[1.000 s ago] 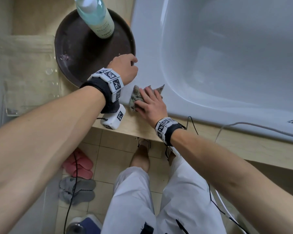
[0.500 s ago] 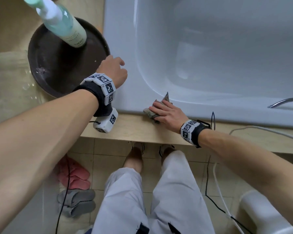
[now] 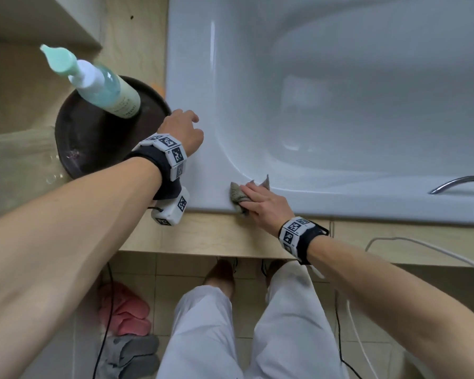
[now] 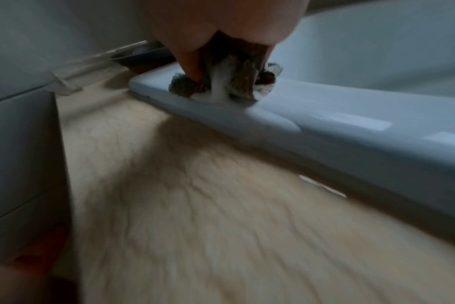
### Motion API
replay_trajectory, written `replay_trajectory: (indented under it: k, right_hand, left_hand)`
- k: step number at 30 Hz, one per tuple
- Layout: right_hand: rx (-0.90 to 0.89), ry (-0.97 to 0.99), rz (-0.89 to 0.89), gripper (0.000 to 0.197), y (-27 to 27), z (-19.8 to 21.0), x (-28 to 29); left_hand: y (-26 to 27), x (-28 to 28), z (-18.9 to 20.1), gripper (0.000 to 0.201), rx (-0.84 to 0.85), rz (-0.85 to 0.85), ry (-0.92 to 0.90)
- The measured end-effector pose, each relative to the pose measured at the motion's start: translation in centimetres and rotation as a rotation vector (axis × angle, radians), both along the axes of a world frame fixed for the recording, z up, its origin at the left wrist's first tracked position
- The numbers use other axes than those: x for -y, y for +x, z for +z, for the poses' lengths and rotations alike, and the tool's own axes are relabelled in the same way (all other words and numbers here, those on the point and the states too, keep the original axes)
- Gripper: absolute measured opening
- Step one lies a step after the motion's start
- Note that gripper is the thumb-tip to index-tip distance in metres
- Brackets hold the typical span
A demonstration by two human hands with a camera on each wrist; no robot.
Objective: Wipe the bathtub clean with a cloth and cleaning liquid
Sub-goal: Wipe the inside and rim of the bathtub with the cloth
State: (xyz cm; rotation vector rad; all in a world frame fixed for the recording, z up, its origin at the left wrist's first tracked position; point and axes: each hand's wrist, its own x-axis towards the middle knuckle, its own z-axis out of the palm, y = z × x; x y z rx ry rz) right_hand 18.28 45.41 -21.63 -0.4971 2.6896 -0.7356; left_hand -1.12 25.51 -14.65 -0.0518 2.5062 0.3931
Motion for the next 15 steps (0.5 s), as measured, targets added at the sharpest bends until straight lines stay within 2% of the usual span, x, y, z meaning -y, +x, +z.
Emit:
replay_trajectory:
  k: [4, 7, 9, 12, 15]
  right_hand:
    - [0.067, -0.023, -0.037, 0.021, -4.6, -0.2, 2.8]
    - [0.144, -0.002, -0.085, 0.045, -9.2, -0.1, 3.1]
    - [0.218, 0.038, -0.105, 0.04, -12.3, -0.1, 2.8]
    - [0.144, 0.029, -0.285, 0.044, -16.9, 0.4, 2.0]
    - [0.138, 0.047, -0.472, 0.032, -21.6, 1.1, 0.5]
  left_hand:
    - [-1.5, 0.5, 0.0, 0.046, -0.026, 0.035, 0.006]
    - [-3.1, 0.7, -0.2, 0.049, -0.042, 0.056, 0.02]
    - [-4.4, 0.5, -0.5, 0.052, -0.05, 0.05, 0.04]
    - [-6.8, -0.1, -1.2, 0.061, -0.039, 0.04, 0.056]
    - [-9.7, -1.6, -1.8, 0.073, -0.019, 0.017, 0.011]
